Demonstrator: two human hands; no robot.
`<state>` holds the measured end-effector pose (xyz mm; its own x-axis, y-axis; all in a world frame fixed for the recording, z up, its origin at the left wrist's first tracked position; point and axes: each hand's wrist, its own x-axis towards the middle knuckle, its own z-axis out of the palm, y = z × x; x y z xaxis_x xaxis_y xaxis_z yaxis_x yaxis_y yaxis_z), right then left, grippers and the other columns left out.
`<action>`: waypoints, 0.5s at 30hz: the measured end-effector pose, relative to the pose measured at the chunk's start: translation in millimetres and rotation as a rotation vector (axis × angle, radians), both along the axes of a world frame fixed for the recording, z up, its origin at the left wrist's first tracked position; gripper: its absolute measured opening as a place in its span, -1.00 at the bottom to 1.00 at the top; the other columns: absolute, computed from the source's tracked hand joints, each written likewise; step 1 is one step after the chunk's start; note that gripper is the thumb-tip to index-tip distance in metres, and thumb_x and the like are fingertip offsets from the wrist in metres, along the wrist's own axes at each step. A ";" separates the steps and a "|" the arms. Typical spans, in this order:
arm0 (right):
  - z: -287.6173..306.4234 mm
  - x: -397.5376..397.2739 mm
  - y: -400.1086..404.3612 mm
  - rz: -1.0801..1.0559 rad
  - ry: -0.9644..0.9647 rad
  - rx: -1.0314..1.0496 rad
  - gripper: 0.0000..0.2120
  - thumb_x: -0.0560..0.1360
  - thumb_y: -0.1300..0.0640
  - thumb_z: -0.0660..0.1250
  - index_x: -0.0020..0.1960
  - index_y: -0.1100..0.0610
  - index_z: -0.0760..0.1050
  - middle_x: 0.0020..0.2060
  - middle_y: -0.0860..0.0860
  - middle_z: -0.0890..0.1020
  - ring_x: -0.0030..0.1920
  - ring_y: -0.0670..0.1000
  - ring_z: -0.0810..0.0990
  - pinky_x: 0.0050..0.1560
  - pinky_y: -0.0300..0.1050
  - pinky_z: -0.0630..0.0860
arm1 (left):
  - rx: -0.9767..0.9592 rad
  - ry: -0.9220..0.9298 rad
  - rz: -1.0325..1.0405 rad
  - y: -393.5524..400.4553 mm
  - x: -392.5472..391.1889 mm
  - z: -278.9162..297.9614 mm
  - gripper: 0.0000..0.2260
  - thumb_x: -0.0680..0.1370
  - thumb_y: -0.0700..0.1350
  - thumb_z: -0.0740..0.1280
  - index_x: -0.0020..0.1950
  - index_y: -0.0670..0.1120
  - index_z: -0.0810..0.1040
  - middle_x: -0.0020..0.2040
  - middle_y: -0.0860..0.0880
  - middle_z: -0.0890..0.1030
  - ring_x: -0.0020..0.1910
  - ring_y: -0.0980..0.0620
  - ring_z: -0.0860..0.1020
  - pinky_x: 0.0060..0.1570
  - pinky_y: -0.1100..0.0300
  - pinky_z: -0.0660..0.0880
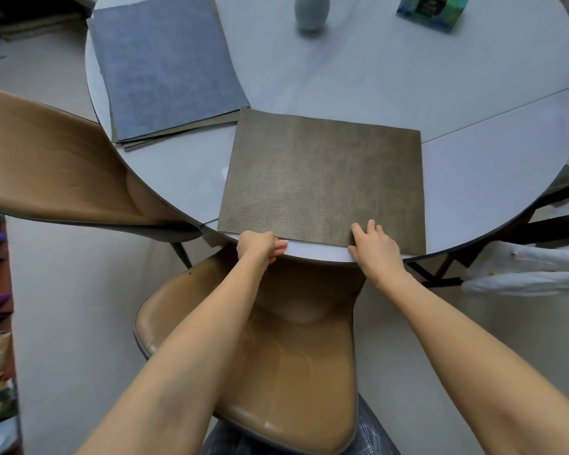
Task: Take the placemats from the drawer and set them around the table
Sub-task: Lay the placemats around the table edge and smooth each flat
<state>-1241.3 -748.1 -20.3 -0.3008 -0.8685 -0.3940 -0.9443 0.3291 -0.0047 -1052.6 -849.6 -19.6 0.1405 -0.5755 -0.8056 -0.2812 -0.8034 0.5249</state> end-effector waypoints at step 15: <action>6.4 -16.1 10.0 -0.003 0.008 -0.034 -0.62 0.60 0.02 0.18 0.34 0.19 0.27 0.24 0.18 0.43 0.17 0.17 0.48 0.00 0.01 0.50 | -0.027 -0.038 -0.074 2.5 -12.1 -12.6 -0.83 0.59 -0.19 0.25 -0.15 -0.19 0.57 -0.34 -0.05 0.65 -0.29 0.04 0.62 -0.08 0.11 0.62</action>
